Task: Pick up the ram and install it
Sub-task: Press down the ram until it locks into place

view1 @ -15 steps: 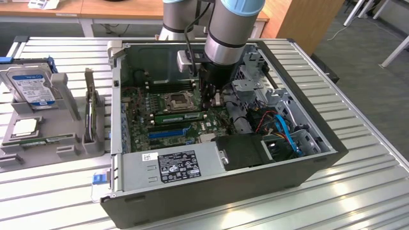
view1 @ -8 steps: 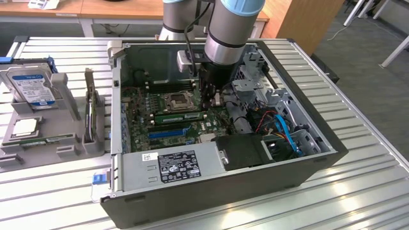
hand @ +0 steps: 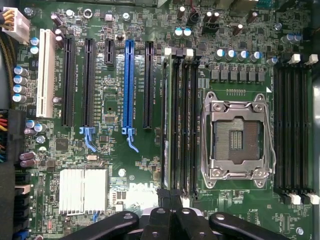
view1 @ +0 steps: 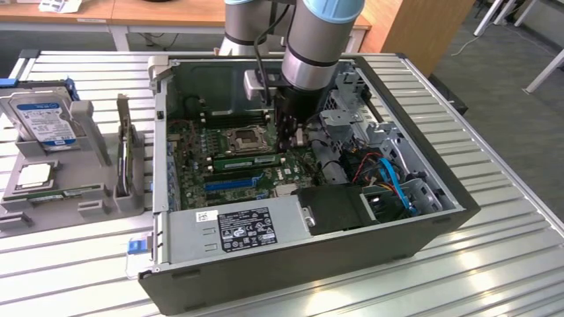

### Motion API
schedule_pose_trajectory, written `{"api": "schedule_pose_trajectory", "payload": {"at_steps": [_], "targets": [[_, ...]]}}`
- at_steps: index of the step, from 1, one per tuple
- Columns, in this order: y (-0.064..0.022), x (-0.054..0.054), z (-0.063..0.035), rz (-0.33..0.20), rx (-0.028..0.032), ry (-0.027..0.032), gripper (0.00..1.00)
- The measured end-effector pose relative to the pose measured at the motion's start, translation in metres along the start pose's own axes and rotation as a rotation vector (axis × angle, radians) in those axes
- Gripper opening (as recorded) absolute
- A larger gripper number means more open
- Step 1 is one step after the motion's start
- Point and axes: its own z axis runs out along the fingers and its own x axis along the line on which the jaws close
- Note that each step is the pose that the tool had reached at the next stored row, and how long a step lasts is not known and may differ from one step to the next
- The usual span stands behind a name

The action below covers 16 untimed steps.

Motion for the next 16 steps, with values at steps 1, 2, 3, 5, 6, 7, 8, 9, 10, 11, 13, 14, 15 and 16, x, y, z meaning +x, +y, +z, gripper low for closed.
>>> {"api": "schedule_pose_trajectory", "payload": {"at_steps": [1,2,3,5,6,7,8,9,10,11,13,14,15,16], "targets": [[0.0000,0.0001,0.0007,0.000,0.0000,0.0001,0.10],[-0.0001,0.0001,0.0015,0.000,-0.0001,0.0001,0.10],[-0.0001,0.0002,0.0024,0.000,0.0000,0.0001,0.10],[-0.0002,0.0003,0.0048,0.000,0.0000,0.0000,0.10],[-0.0003,0.0004,0.0060,0.000,0.0000,0.0000,0.10],[-0.0003,0.0004,0.0067,0.000,0.0000,-0.0001,0.10],[-0.0003,0.0005,0.0067,0.000,0.0000,0.0002,0.10],[-0.0003,0.0005,0.0067,0.000,-0.0001,0.0001,0.10],[-0.0003,0.0005,0.0067,0.000,-0.0001,0.0001,0.10],[-0.0003,0.0004,0.0067,0.000,-0.0001,0.0001,0.10],[-0.0003,-0.0005,0.0068,0.000,0.0001,0.0000,0.10],[-0.0003,-0.0010,0.0068,0.000,0.0000,0.0001,0.10],[-0.0003,-0.0014,0.0068,0.000,0.0000,0.0001,0.10],[-0.0003,-0.0014,0.0069,0.000,-0.0001,0.0001,0.10]]}}
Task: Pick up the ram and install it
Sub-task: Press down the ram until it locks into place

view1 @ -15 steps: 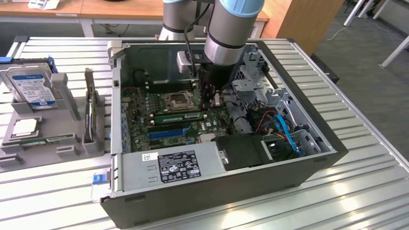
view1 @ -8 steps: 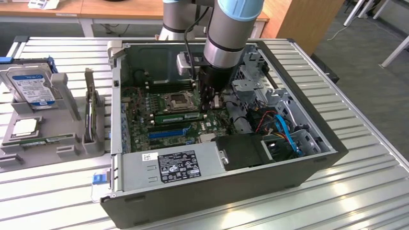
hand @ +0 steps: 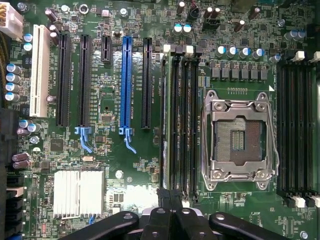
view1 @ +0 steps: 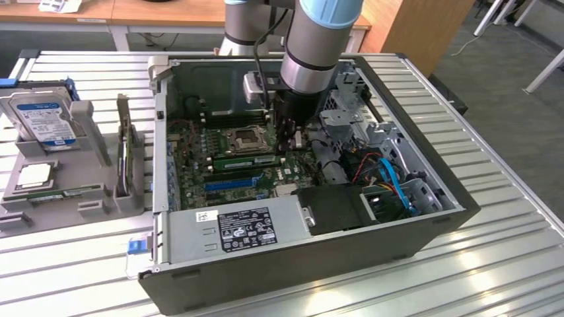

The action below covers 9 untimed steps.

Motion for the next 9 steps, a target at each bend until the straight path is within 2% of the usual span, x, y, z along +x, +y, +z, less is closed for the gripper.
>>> {"api": "schedule_pose_trajectory", "payload": {"at_steps": [9], "targets": [[-0.0001,0.0000,0.0014,0.000,0.0000,0.0001,0.10]]}}
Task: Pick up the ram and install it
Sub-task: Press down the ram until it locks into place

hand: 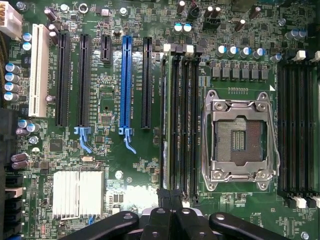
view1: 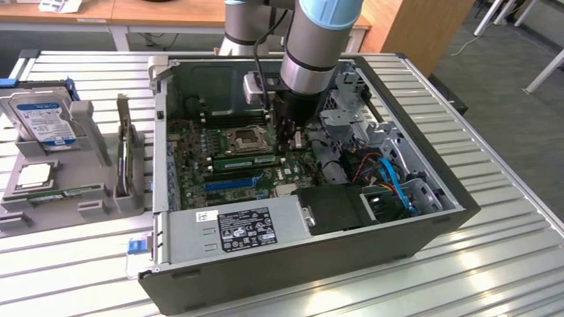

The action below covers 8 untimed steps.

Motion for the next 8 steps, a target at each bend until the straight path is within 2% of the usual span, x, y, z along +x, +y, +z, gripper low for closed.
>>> {"api": "schedule_pose_trajectory", "payload": {"at_steps": [8], "targets": [[-0.0001,0.0001,0.0015,0.000,0.0000,0.0000,0.10]]}}
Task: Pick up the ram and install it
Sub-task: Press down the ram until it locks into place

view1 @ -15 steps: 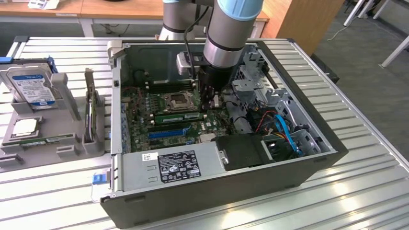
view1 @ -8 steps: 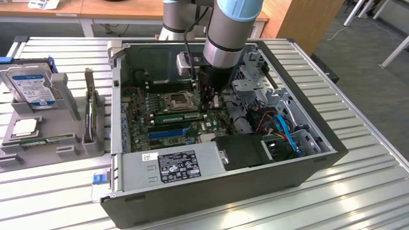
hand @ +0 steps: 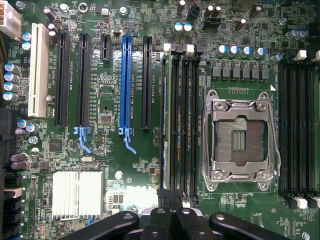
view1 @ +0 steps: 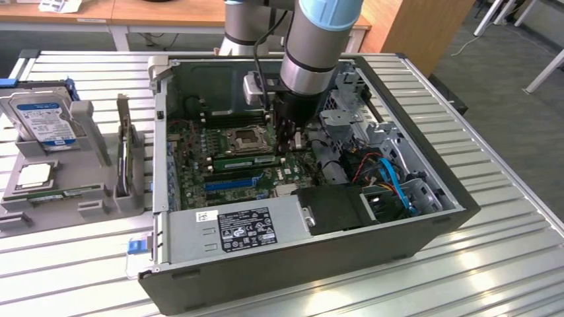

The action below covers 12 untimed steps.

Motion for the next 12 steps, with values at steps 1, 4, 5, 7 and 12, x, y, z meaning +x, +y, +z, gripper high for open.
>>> {"api": "schedule_pose_trajectory", "payload": {"at_steps": [1,4,5,7,12], "targets": [[0.0000,0.0000,0.0000,0.000,0.0000,0.0000,0.10],[-0.0001,-0.0001,0.0008,0.000,0.0001,0.0001,0.10],[-0.0001,0.0000,0.0008,0.000,0.0000,0.0004,0.10],[-0.0001,0.0000,0.0007,0.000,0.0001,0.0005,0.10],[-0.0001,0.0001,0.0015,0.000,0.0000,0.0011,0.10]]}}
